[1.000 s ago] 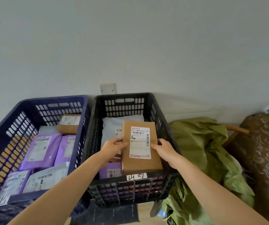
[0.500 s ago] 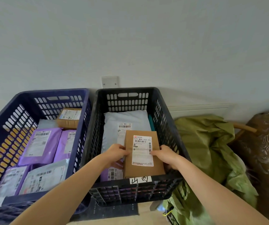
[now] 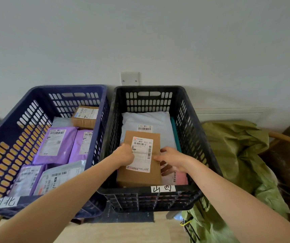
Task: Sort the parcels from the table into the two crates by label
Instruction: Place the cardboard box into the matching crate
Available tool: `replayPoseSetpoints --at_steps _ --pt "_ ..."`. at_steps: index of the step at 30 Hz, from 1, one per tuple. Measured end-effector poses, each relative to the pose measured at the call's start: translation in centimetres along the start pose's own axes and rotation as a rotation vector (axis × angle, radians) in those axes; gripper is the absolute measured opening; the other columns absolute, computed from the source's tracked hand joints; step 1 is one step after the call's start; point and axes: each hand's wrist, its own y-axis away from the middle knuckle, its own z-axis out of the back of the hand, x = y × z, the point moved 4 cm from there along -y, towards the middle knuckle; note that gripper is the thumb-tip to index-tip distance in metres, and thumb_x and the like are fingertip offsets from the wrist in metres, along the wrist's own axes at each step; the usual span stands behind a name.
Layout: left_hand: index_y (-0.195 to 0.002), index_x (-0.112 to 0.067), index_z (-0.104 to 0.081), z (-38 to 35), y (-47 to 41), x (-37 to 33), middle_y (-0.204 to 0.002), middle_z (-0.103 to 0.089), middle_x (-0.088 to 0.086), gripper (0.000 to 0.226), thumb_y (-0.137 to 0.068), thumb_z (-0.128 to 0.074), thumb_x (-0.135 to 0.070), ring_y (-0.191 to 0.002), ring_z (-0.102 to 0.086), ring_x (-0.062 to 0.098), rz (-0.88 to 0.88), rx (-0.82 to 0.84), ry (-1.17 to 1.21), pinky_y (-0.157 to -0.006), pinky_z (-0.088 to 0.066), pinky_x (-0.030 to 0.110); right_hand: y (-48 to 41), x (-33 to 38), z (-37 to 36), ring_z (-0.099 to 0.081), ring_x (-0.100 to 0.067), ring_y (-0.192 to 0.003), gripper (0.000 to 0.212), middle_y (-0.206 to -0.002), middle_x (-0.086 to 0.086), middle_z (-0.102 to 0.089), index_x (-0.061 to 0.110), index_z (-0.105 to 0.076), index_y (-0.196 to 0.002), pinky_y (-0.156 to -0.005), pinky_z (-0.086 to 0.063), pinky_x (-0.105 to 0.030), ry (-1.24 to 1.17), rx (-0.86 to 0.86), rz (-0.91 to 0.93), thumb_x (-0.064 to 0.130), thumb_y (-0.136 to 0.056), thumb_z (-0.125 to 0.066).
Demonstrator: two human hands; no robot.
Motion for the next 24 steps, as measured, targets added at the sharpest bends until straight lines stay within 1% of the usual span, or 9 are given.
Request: replayPoseSetpoints --at_steps 2,4,5,7,12,17,19,21,24 --pt "-0.145 0.009 -0.014 -0.1 0.5 0.3 -0.141 -0.041 0.026 0.058 -0.097 -0.041 -0.005 -0.126 -0.047 0.035 0.006 -0.014 -0.062 -0.099 -0.04 0.036 -0.2 0.4 -0.7 -0.065 -0.031 -0.099 0.034 -0.114 -0.012 -0.062 0.015 -0.045 -0.122 -0.082 -0.058 -0.048 0.01 0.008 0.007 0.02 -0.093 -0.062" --pt "-0.144 0.015 0.004 -0.5 0.7 0.5 -0.151 -0.015 0.033 0.067 -0.098 -0.039 -0.005 -0.137 -0.031 0.039 -0.017 0.007 -0.16 -0.106 -0.035 0.037 -0.4 0.6 -1.2 -0.066 -0.032 -0.097 0.044 -0.113 -0.013 -0.062 0.015 -0.04 -0.13 -0.082 -0.058 -0.048 0.015 0.017 0.005 0.018 -0.093 -0.063" --pt "-0.143 0.017 0.008 -0.8 0.8 0.6 -0.152 -0.004 0.035 0.068 -0.098 -0.038 -0.004 -0.141 -0.023 0.041 -0.041 0.032 -0.211 -0.109 -0.032 0.037 -0.5 0.7 -1.5 -0.067 -0.032 -0.096 0.049 -0.111 -0.014 -0.063 0.015 -0.037 -0.135 -0.081 -0.058 -0.047 0.026 0.021 0.005 0.018 -0.092 -0.063" --pt "-0.144 0.015 0.008 -1.2 1.2 0.8 -0.151 0.006 0.037 0.07 -0.098 -0.039 -0.007 -0.142 -0.017 0.045 -0.054 0.078 -0.263 -0.113 -0.03 0.039 -0.7 0.8 -1.8 -0.068 -0.032 -0.094 0.058 -0.108 -0.015 -0.064 0.017 -0.031 -0.14 -0.079 -0.059 -0.047 0.065 0.021 0.014 0.019 -0.093 -0.063" --pt "-0.15 0.003 -0.006 -1.2 2.0 0.5 -0.153 0.007 0.035 0.072 -0.095 -0.051 -0.012 -0.135 -0.031 0.05 -0.124 0.112 -0.371 -0.108 -0.038 0.046 -0.9 1.3 -1.8 -0.068 -0.029 -0.095 0.07 -0.115 -0.015 -0.064 0.025 -0.019 -0.147 -0.078 -0.059 -0.049 0.199 0.01 0.066 0.023 -0.093 -0.063" --pt "-0.138 -0.008 -0.031 -0.4 1.9 0.3 -0.152 -0.008 0.028 0.057 -0.091 -0.06 -0.023 -0.13 -0.036 0.049 -0.189 0.162 -0.349 -0.105 -0.038 0.044 -0.7 1.6 -1.5 -0.069 -0.028 -0.095 0.07 -0.117 -0.015 -0.064 0.03 -0.016 -0.147 -0.079 -0.059 -0.047 0.236 0.038 0.086 0.019 -0.094 -0.061" --pt "-0.139 -0.011 -0.03 -0.3 1.8 0.4 -0.151 -0.012 0.025 0.066 -0.088 -0.066 -0.03 -0.129 -0.037 0.047 -0.2 0.161 -0.342 -0.107 -0.038 0.044 -0.8 1.4 -1.4 -0.068 -0.027 -0.096 0.071 -0.118 -0.014 -0.064 0.031 -0.015 -0.148 -0.079 -0.059 -0.047 0.229 0.046 0.089 0.017 -0.094 -0.06" --pt "-0.148 -0.016 -0.018 -0.2 1.8 0.3 -0.153 -0.008 0.022 0.085 -0.084 -0.072 -0.034 -0.133 -0.032 0.046 -0.205 0.165 -0.311 -0.11 -0.035 0.046 -1.0 1.1 -1.3 -0.068 -0.025 -0.097 0.073 -0.12 -0.013 -0.064 0.032 -0.014 -0.149 -0.077 -0.059 -0.045 0.218 0.051 0.097 0.015 -0.094 -0.06" --pt "-0.154 -0.019 -0.008 0.0 1.5 -0.2 -0.156 -0.014 0.015 0.102 -0.08 -0.077 -0.032 -0.141 -0.024 0.036 -0.239 0.172 -0.234 -0.115 -0.029 0.044 -1.0 1.1 -1.1 -0.062 -0.02 -0.099 0.073 -0.128 -0.012 -0.06 0.027 -0.01 -0.151 -0.073 -0.059 -0.035 0.23 0.05 0.129 0.011 -0.096 -0.055"
